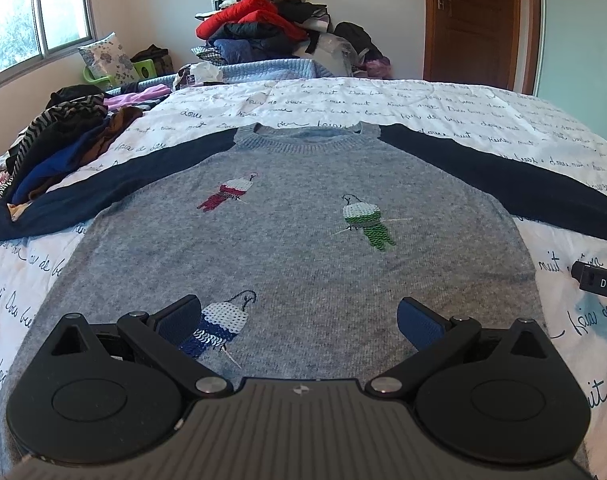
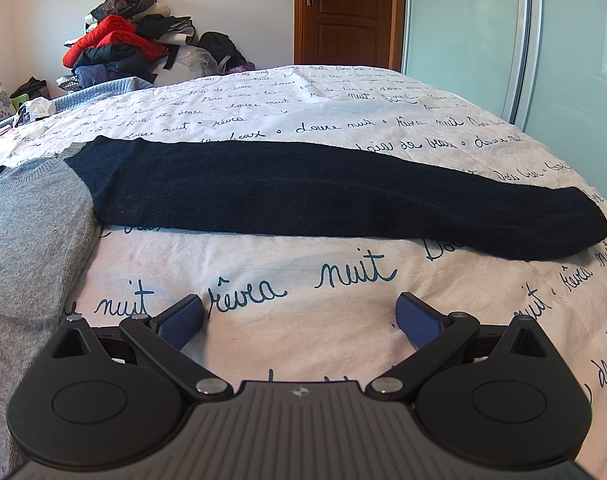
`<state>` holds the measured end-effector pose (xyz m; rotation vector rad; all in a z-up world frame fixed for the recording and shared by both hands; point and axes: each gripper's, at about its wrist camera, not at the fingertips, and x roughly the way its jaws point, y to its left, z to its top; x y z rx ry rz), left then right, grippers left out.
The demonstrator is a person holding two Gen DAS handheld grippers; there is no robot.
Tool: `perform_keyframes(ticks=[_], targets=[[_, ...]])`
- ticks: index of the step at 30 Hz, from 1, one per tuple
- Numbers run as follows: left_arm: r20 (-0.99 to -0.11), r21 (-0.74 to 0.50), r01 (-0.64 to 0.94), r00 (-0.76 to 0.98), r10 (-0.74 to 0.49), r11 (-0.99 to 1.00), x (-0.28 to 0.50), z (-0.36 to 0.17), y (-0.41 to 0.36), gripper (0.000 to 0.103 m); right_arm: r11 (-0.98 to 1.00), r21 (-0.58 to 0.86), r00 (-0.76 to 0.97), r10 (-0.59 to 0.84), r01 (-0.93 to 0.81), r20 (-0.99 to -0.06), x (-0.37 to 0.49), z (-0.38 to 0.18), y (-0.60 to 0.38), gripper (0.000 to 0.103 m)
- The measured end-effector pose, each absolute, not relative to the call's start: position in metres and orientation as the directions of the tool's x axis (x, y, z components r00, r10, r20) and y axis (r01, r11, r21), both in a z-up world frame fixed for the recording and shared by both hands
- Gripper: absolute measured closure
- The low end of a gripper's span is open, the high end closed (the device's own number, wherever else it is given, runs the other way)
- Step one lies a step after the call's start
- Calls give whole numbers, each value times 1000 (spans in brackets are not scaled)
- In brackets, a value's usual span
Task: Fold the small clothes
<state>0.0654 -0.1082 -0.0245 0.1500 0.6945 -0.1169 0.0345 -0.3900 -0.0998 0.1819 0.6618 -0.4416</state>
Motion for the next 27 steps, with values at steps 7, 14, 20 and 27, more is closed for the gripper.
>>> perform_keyframes(ticks=[7,14,20,27], targets=[[-641,98,154,765,-56,983,64,-22,-107,0,892,24,701,-337,451,-629,35,-100,-390,0],[-637,101,153,769,-54,983,65,-23,-107,0,892,24,701,-337,451,-629,35,-100,-390,0],[-631,120,152,775,-44,981,66,-25,-106,0,892,24,701,-337,451,-629,35,-100,-390,0],[-634,100,142,772,-47,985,68,-25,-99,0,892,24,701,-337,451,-629,35,-100,-390,0]])
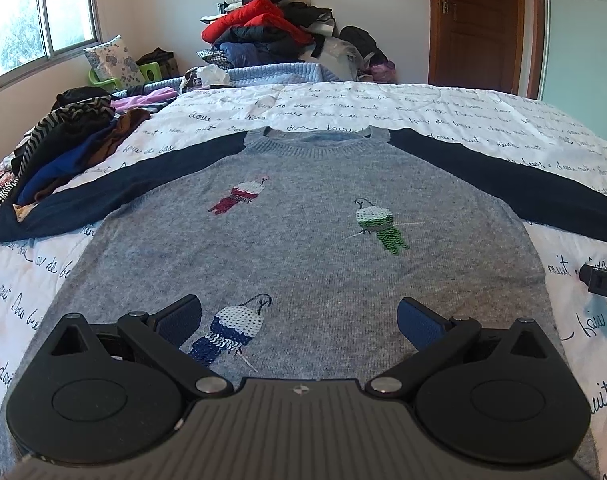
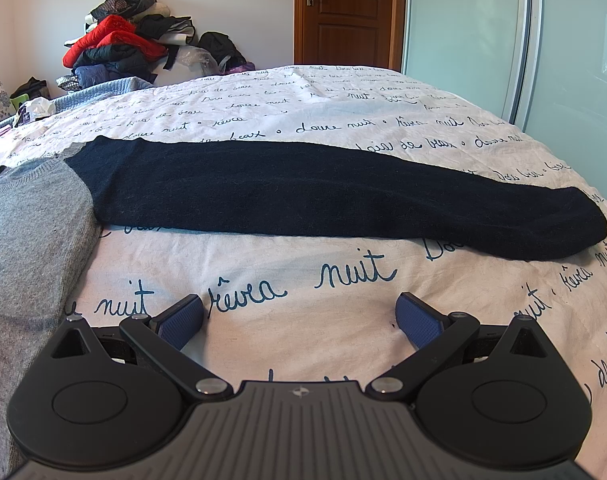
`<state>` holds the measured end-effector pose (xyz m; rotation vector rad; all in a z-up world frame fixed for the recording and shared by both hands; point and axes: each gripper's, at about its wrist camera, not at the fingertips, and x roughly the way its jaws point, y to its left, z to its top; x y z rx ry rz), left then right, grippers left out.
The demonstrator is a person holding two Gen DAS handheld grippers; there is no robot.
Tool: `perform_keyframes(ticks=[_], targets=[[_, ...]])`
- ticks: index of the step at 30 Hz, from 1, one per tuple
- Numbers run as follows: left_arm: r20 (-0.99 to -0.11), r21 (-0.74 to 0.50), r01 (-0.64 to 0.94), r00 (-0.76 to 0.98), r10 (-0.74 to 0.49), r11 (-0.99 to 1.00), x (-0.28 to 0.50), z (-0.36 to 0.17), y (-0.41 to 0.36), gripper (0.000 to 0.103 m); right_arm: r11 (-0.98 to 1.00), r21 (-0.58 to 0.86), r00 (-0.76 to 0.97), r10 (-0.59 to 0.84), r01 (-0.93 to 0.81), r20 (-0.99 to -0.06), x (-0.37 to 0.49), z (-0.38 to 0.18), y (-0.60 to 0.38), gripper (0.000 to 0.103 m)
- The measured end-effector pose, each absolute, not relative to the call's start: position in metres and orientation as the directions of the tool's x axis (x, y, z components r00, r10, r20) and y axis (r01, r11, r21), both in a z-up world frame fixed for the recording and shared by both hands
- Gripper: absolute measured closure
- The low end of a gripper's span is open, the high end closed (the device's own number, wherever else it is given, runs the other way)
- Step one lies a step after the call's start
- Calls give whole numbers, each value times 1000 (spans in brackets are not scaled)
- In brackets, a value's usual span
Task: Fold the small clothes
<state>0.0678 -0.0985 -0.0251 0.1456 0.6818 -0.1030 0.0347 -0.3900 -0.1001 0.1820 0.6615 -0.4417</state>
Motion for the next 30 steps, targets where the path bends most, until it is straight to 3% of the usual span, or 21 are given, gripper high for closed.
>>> perform_keyframes(ticks=[30], targets=[[-644,21,121,761,-79,992,76,-23,-71,0,892,25,701,-337,451,-629,35,-100,-390,0]])
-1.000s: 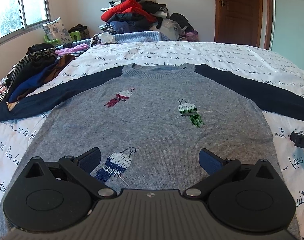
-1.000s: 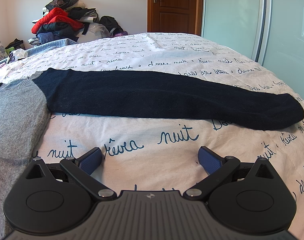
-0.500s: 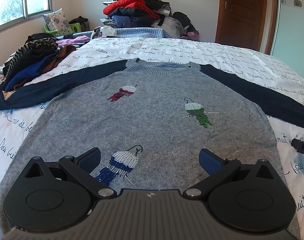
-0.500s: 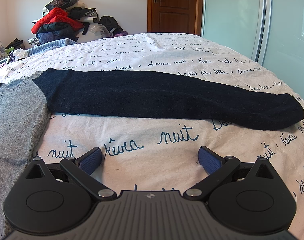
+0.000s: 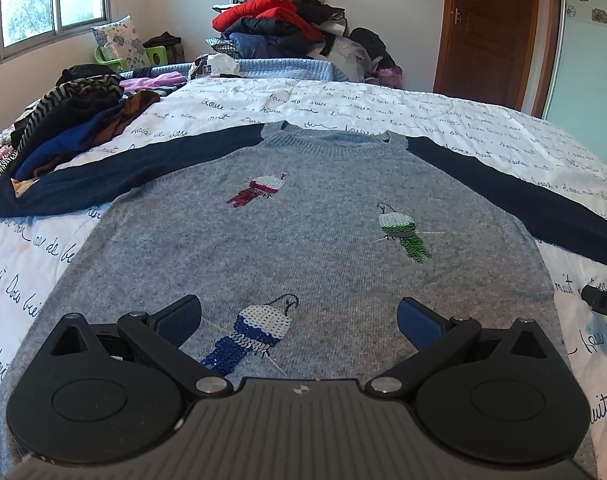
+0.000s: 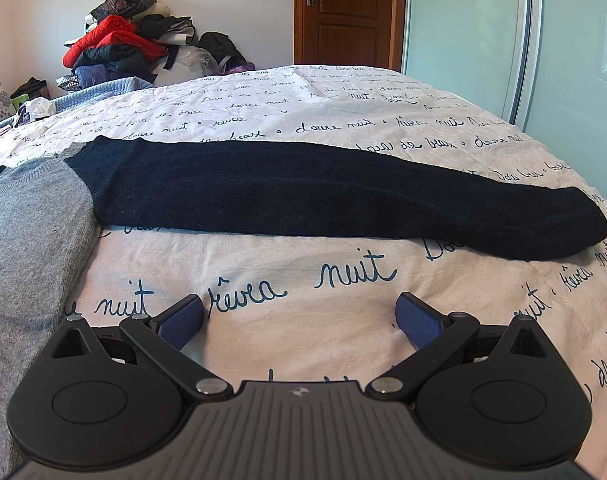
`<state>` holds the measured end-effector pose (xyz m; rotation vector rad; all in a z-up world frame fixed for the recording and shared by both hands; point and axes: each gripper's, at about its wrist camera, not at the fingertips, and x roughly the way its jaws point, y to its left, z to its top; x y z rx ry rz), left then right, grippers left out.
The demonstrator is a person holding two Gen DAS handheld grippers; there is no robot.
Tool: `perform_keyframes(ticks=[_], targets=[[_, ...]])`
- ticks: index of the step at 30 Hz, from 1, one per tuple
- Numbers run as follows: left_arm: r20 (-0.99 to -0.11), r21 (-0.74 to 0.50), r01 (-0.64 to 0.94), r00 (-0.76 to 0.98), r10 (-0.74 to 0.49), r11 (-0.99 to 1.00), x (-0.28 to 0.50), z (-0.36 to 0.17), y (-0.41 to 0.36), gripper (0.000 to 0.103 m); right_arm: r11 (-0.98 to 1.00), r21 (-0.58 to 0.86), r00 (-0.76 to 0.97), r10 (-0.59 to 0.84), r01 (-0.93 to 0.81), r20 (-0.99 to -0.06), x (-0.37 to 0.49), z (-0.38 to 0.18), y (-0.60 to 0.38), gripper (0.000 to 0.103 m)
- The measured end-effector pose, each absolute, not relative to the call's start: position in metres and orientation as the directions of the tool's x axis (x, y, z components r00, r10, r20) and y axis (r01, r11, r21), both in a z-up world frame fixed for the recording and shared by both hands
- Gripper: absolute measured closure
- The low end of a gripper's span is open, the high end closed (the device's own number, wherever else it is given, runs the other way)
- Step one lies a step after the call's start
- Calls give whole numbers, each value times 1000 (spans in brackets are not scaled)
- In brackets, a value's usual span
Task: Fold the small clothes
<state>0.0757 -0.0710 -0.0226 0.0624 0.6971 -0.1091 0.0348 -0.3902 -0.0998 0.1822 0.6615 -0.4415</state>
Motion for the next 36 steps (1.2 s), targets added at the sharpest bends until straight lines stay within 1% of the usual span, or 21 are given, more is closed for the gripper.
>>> perform_keyframes(ticks=[9,18,24,31,33,36], targets=[[-644,38,136,761,-80,990,74,-21,-78,0,892,24,701,-337,451,-629,35,-100,-390,0],[-655,27,123,752,-75,992,77,-24,-73,0,892,25,701,-337,451,-628,35,-100,-390,0],[-651,44,113,757,-57,993,76,-23,-71,0,891,14,698,-345,453,-628,35,-100,-389,0],[-665,31,108,745,-60,994,81,-26,-73,0,893,21,696,-336,450,-634,36,-99,-391,0],[-661,47,113,749,-54,993,81,-26,-74,0,892,46,703,-322,450,-634,34,-96,-396,0],[-661,55,105,749,-42,993,84,-26,-73,0,837,168,737,-341,521,-584,13,-91,-413,0]])
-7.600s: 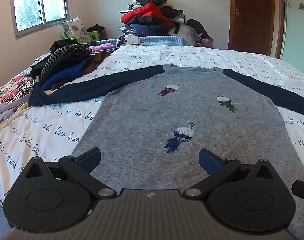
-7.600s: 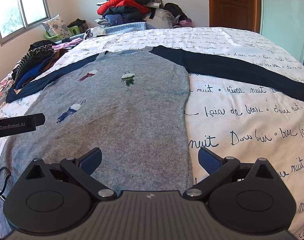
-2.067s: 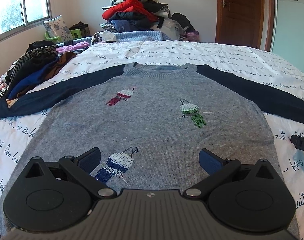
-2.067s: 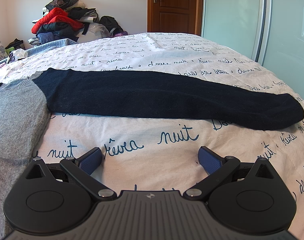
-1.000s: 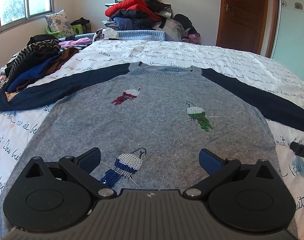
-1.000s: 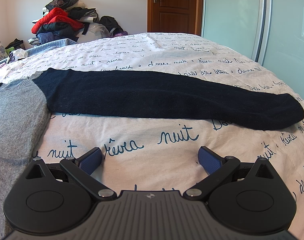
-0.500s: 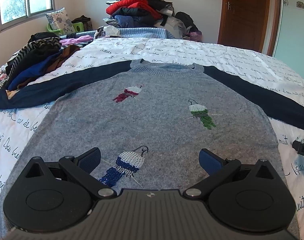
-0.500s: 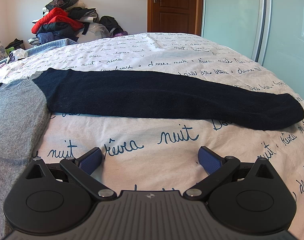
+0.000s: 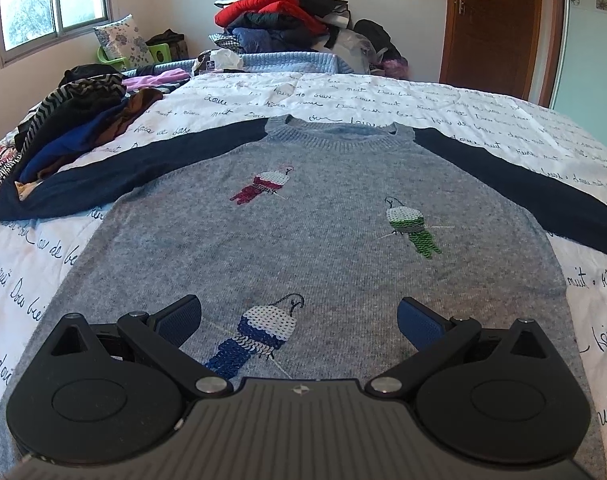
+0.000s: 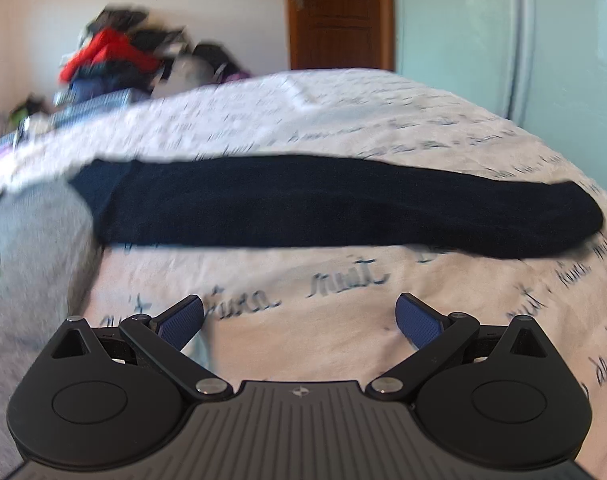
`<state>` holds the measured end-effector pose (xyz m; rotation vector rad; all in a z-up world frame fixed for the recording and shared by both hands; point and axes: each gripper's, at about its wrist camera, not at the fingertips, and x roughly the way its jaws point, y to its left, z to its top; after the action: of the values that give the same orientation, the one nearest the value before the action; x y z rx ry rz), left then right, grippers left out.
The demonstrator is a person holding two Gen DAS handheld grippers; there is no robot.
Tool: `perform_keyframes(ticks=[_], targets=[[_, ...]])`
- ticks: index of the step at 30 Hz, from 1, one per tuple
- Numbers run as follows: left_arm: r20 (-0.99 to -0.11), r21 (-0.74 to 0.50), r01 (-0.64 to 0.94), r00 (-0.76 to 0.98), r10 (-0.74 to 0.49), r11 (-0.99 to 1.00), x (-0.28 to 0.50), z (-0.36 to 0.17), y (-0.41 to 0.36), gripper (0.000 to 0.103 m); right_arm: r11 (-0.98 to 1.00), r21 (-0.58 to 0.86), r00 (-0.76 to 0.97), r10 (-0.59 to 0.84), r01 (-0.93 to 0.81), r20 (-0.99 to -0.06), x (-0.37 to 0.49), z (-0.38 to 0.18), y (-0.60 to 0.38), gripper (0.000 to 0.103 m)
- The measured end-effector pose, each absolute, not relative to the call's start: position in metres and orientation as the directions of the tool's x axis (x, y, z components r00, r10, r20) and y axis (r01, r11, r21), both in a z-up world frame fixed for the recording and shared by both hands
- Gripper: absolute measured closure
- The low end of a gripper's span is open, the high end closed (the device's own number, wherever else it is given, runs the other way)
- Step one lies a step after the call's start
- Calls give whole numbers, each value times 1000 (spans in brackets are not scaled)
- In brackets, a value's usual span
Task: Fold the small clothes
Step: 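Grasp the navy sleeve cuff with the right gripper and lift it, then carry the held cuff across the sweater body with the right gripper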
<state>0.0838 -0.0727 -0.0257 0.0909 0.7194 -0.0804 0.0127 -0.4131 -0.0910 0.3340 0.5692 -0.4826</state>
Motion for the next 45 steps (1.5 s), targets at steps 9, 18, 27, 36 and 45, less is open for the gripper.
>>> perform_keyframes(ticks=[9,18,27,36,45], targets=[[-679,47,96,733,-39,994,95,-30,-73,0,559,569,796,-374,603,-476,-40,-94,-512,0],[-683,55,85,730,-25,995,99,-32,-70,0,390,698,788,-436,600,-434,-28,-104,-580,0],[-679,43,65,734,-19,997,106,-27,-56,0,315,708,756,-450,632,-475,-17,-108,-607,92],[-647,54,35,762,8,998,125,-7,-29,0,620,613,870,-400,489,-289,10,-36,-549,94],[-609,129,-32,786,105,991,133,2,7,0,835,474,955,-189,279,-229,77,11,-441,94]])
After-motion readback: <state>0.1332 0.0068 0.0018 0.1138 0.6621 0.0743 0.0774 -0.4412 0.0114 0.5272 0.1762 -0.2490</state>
